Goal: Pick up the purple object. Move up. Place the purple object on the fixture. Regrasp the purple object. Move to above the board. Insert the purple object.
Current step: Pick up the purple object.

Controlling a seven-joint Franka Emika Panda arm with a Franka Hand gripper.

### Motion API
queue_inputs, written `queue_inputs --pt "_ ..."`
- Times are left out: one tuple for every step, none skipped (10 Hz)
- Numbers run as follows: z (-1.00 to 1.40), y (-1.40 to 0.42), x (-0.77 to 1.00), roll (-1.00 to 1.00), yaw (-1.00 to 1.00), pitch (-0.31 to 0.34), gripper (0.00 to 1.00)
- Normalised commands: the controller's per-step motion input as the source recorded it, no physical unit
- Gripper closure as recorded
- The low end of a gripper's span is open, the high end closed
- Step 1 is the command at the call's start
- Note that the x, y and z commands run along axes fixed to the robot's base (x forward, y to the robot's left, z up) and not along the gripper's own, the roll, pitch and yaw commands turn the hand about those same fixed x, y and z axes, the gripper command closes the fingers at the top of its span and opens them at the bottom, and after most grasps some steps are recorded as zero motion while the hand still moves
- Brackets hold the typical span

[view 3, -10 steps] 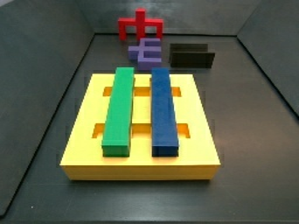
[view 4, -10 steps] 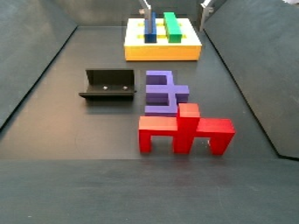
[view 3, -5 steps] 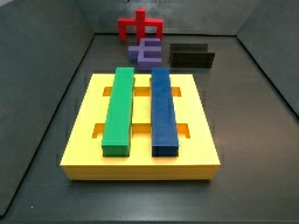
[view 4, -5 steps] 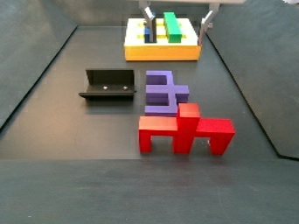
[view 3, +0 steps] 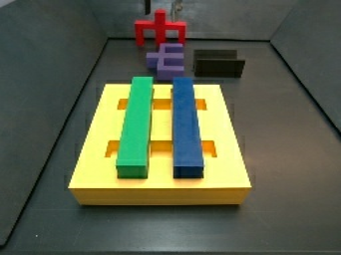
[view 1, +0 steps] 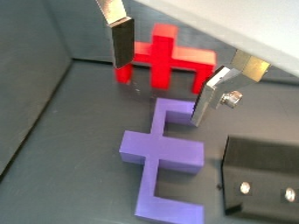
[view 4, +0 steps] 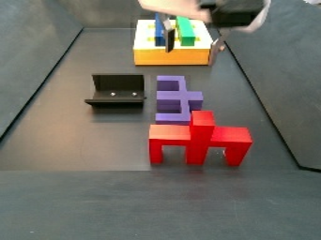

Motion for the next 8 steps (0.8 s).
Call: queue_inputs --pt "-0.31 -0.01 0.00 -0.08 -1.00 -0.130 0.00" --pt "-0.31 -0.01 0.00 -0.08 -1.00 -0.127 0.00" --pt "-0.30 0.00 0.00 -0.02 -1.00 -0.043 0.00" --pt "-0.26 0.00 0.00 0.00 -1.00 -0.026 0.00" --pt "-0.26 0.00 0.00 0.00 -1.00 -0.026 0.00" --pt "-0.32 0.00 0.00 0.00 -1.00 0.000 0.00" --pt "-0.72 -0.24 -0.02 0.04 -0.87 0.106 0.00" --pt "-0.73 -0.09 0.00 0.00 -0.96 0.104 0.00"
